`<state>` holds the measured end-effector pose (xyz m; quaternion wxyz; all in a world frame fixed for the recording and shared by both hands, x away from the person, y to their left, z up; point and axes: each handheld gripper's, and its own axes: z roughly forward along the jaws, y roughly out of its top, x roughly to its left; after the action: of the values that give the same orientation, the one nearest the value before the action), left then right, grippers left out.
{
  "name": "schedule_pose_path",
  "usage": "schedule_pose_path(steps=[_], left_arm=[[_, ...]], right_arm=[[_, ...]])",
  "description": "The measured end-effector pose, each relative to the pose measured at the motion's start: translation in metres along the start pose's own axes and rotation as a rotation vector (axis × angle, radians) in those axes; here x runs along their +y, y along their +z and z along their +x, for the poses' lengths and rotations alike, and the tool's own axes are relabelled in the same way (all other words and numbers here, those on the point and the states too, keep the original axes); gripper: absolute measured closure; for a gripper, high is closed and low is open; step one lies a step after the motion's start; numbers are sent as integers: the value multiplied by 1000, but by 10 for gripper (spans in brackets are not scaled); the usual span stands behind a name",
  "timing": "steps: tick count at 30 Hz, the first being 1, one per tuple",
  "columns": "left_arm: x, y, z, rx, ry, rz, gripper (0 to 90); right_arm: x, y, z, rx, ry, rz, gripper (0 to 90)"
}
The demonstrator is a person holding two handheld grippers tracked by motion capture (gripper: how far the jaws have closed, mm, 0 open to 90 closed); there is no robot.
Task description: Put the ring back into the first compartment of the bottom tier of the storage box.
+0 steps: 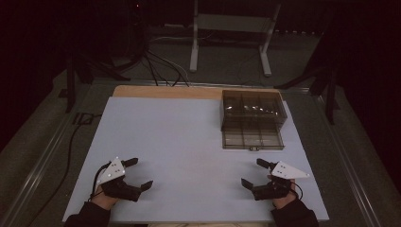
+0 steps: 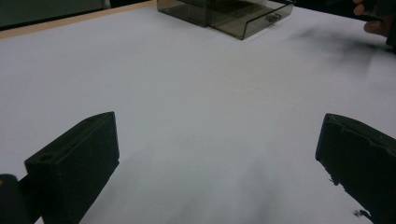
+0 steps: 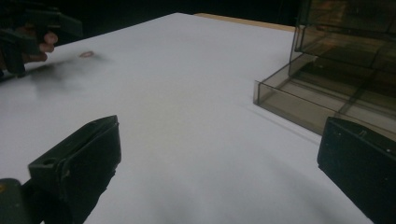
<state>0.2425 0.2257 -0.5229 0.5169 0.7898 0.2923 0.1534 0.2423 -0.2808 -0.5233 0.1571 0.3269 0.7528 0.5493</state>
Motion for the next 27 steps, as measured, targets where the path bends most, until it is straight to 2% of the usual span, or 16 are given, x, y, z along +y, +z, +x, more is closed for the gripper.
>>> schedule_pose_path(steps=[4,6,7,10,15,17,19,22,25,27], left_arm=[[1,0,-1,-1,10,-3,7],[1,0,-3,-9,18,12,7],[1,0,-3,-11,17,18,7],[0,-1,-3,-9,17,26,7],[1,0,-5,-25,28,47,7],[1,0,-6,-36,30,54,7],[0,2,-7,-53,41,83,7],[0,3,-8,-61,35,96,7],[1,2,-8,-69,36,90,7],[2,2,-8,-91,22,83,7]], right_arm=[[0,-3,-4,5,22,1,0],[1,-6,-6,43,66,-5,0],[2,-6,-6,42,67,-1,0],[2,-4,-5,20,30,20,0],[3,-3,-1,13,-12,26,0],[3,-3,0,14,-19,28,0],[4,-1,1,23,-34,26,0],[4,1,3,26,-44,34,0],[5,1,4,29,-48,37,0],[5,2,4,27,-48,36,0]])
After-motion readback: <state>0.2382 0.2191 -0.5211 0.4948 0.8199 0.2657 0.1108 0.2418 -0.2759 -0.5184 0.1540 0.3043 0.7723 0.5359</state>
